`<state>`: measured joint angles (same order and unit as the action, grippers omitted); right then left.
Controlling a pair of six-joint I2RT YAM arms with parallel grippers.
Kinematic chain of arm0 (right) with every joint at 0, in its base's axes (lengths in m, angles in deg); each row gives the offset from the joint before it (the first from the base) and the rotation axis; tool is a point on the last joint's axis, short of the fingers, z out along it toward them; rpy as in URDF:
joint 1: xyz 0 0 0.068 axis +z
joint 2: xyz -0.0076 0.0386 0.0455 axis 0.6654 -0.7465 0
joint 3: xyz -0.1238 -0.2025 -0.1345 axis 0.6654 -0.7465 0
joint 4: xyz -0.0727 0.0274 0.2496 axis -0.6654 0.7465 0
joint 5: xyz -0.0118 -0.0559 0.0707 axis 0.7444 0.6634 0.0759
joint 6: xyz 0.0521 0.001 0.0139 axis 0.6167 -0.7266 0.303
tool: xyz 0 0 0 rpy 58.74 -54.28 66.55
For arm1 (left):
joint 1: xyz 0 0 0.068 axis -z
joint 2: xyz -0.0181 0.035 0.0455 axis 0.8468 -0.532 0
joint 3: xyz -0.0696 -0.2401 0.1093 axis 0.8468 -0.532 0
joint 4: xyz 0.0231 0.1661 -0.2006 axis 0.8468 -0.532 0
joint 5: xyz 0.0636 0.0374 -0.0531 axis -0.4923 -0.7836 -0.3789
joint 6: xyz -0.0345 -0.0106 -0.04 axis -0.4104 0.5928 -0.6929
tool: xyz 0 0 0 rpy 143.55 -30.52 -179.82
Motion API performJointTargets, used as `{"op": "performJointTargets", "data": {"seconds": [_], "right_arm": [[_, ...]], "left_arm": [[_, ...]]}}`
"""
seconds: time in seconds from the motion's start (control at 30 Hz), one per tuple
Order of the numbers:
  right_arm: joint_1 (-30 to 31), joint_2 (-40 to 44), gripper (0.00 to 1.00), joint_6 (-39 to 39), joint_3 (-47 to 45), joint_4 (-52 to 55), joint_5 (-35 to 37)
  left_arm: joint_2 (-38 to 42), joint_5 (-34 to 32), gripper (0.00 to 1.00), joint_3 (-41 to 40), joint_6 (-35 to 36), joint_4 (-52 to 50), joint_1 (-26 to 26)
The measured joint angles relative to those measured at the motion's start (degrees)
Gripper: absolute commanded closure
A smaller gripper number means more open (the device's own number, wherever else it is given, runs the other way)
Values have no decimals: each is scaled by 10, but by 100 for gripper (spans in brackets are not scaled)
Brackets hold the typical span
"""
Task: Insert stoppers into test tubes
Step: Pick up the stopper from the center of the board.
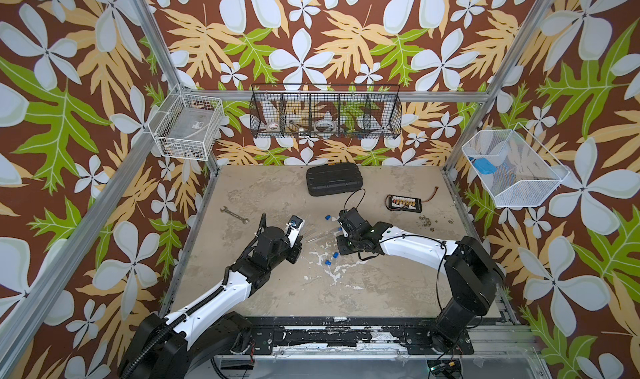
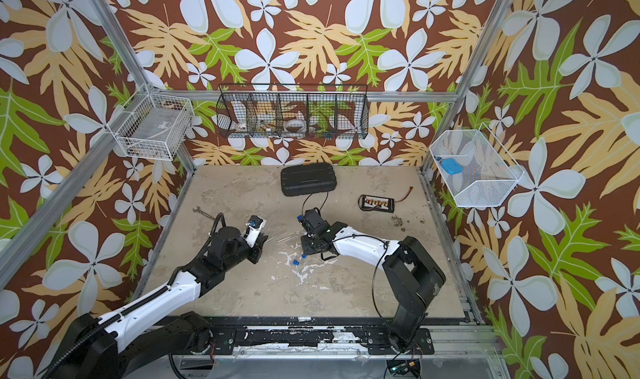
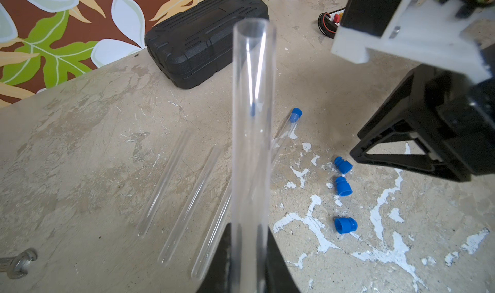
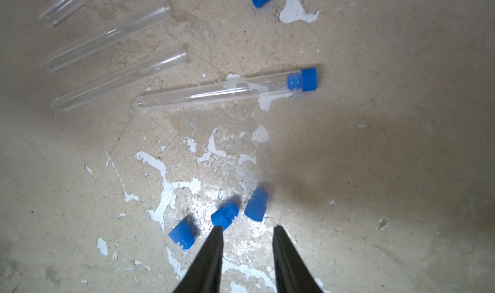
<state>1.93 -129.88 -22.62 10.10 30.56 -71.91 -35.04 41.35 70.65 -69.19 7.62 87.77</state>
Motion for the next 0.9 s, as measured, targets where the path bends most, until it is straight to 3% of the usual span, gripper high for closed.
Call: {"op": "performJointTargets", "data": {"seconds": [0.9], "right_arm": [[0,-78,68,18,38,40,7]], "left_arm": [[-1,5,100,-9,6,12,0]]}}
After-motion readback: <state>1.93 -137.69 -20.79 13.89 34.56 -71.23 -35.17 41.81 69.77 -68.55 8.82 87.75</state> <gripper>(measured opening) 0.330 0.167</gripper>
